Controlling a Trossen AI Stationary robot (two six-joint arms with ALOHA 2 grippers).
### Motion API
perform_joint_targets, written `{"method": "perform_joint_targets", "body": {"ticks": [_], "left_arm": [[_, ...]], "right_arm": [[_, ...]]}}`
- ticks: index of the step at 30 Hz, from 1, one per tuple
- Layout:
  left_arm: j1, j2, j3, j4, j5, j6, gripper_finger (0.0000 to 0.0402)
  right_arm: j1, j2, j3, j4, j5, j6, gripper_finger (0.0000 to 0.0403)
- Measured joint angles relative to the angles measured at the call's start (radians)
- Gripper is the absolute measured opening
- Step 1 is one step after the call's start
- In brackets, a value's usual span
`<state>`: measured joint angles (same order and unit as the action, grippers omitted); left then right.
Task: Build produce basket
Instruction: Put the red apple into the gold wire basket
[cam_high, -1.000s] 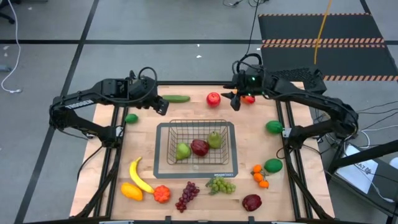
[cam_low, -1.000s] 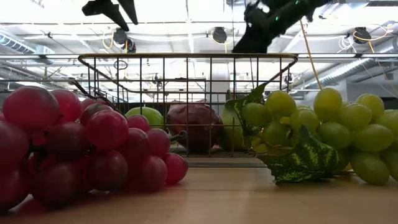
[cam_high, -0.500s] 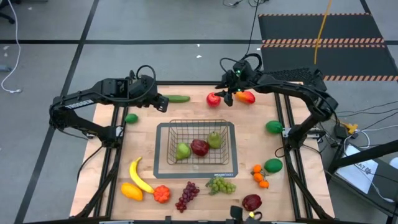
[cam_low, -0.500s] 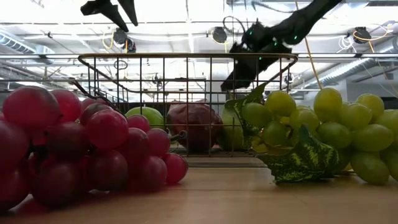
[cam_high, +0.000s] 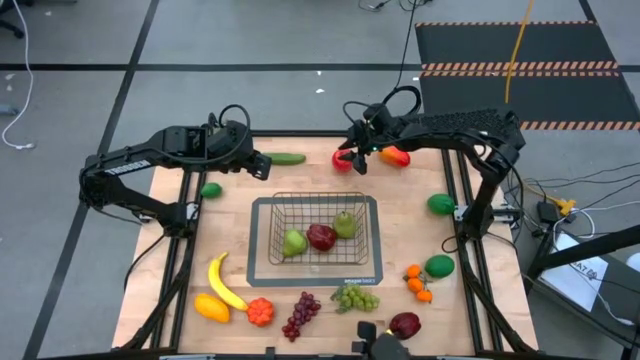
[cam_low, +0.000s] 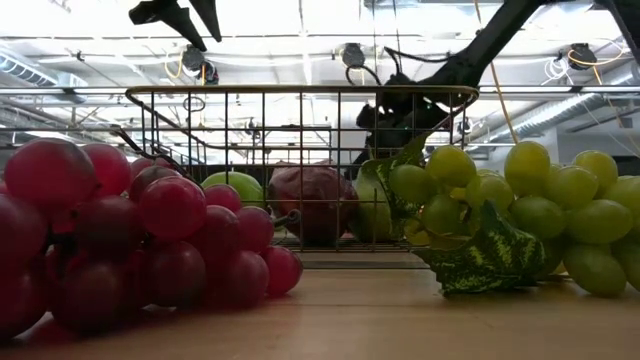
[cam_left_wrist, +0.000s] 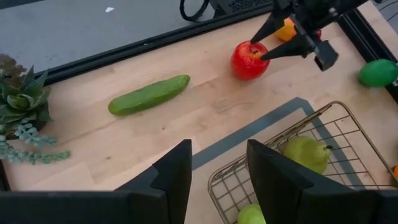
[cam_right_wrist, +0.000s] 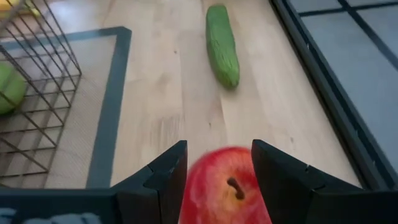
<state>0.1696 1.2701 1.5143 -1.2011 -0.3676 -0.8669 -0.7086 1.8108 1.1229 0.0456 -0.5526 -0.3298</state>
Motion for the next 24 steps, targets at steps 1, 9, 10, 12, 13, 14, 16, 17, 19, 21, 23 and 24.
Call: {"method": "perform_joint_targets", "body": {"ticks": [1, 9, 10, 12, 13, 14, 16, 17, 19, 21, 23, 24], "left_arm": [[0.0, 0.0, 0.0, 0.0, 0.0, 0.0, 0.0153], [0.0, 0.0, 0.0, 0.0, 0.0, 0.008, 0.0153], [0.0, 0.0, 0.0, 0.0, 0.0, 0.008, 0.0152], [0.0, 0.0, 0.0, 0.0, 0.0, 0.008, 0.0153], [0.0, 0.0, 0.0, 0.0, 0.0, 0.009, 0.0154], [0.0, 0.0, 0.0, 0.0, 0.0, 0.015, 0.0154], [0.0, 0.0, 0.0, 0.0, 0.0, 0.031, 0.0153], [0.0, 0.0, 0.0, 0.0, 0.0, 0.039, 0.0152], [0.0, 0.0, 0.0, 0.0, 0.0, 0.052, 0.0153], [0.0, 0.0, 0.0, 0.0, 0.0, 0.061, 0.0154], [0.0, 0.0, 0.0, 0.0, 0.0, 0.063, 0.0154], [0.0, 0.0, 0.0, 0.0, 0.0, 0.063, 0.0153]], "right_arm": [[-0.004, 0.007, 0.0, 0.0, 0.0, 0.001, 0.0173], [-0.015, 0.021, 0.0, -0.003, 0.002, 0.017, 0.0173], [-0.015, 0.021, 0.0, -0.005, 0.003, 0.012, 0.0173], [-0.015, 0.021, -0.003, -0.001, 0.004, 0.003, 0.0172], [-0.015, 0.02, -0.007, 0.0, 0.004, 0.002, 0.017], [-0.015, 0.02, -0.013, -0.001, 0.004, 0.002, 0.0167], [-0.015, 0.02, -0.024, -0.004, 0.003, 0.003, 0.0159], [-0.015, 0.021, -0.029, -0.003, 0.001, 0.002, 0.0154], [-0.015, 0.02, -0.036, 0.0, 0.0, 0.002, 0.0145], [-0.014, 0.02, -0.039, 0.002, 0.0, 0.002, 0.0136], [-0.014, 0.02, -0.039, 0.003, 0.0, 0.003, 0.0128], [-0.014, 0.02, -0.04, 0.005, 0.0, 0.003, 0.0124]]}}
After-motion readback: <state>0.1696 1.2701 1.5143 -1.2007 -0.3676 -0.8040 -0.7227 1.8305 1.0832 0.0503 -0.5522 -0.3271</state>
